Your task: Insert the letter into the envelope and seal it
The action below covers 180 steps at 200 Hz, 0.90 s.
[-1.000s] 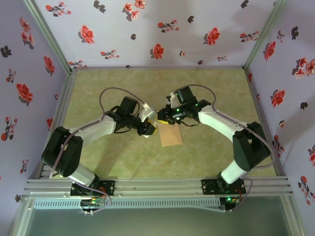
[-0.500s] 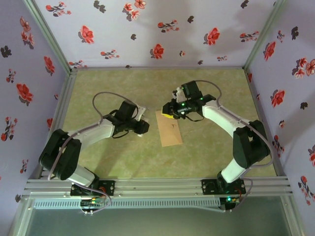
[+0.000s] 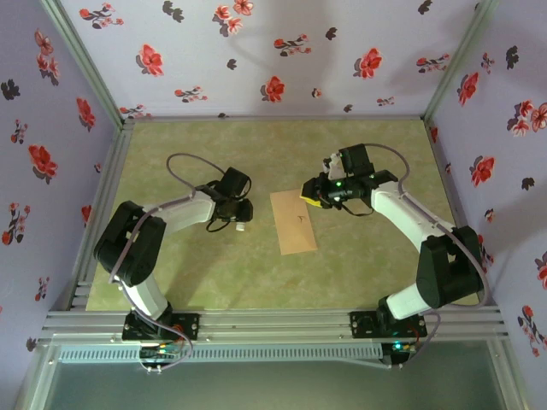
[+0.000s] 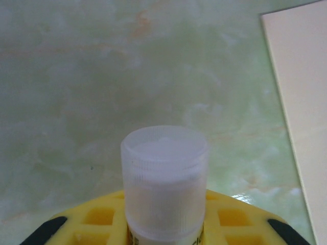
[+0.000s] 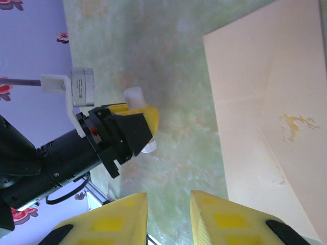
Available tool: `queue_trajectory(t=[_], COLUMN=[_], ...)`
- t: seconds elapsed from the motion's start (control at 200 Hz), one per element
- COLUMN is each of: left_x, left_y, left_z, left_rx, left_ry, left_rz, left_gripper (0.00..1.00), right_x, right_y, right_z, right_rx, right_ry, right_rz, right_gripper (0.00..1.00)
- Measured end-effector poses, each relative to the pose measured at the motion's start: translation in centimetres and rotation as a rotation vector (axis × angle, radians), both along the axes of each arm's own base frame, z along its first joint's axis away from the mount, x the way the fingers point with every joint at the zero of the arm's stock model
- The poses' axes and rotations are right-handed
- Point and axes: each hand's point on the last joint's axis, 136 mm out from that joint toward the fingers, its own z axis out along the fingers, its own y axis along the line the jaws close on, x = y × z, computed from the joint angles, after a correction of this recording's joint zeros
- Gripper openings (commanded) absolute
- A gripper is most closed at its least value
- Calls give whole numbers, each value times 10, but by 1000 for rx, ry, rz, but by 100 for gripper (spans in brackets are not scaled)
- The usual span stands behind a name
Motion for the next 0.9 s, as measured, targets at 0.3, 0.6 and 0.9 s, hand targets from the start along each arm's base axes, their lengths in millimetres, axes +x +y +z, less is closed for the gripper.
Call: queue_trajectory(t=[0.3,0.6,0.9], left_x=[2,-8,-5], left_y=[8,18,19], left_z=[-3,-16,-13], left_rx=[69,122,118], left_ry=[48,113,111], left_rz=[46,58,65], left_gripper=[26,38,51], right_x=[-1,-1,-1], right_y=[-7,-7,-8], right_z=[-7,-7,-7], right_rx=[-10,-10,-10], right_ry=[19,19,19], right_rz=[-12,-12,-13], right_gripper=[28,28,28])
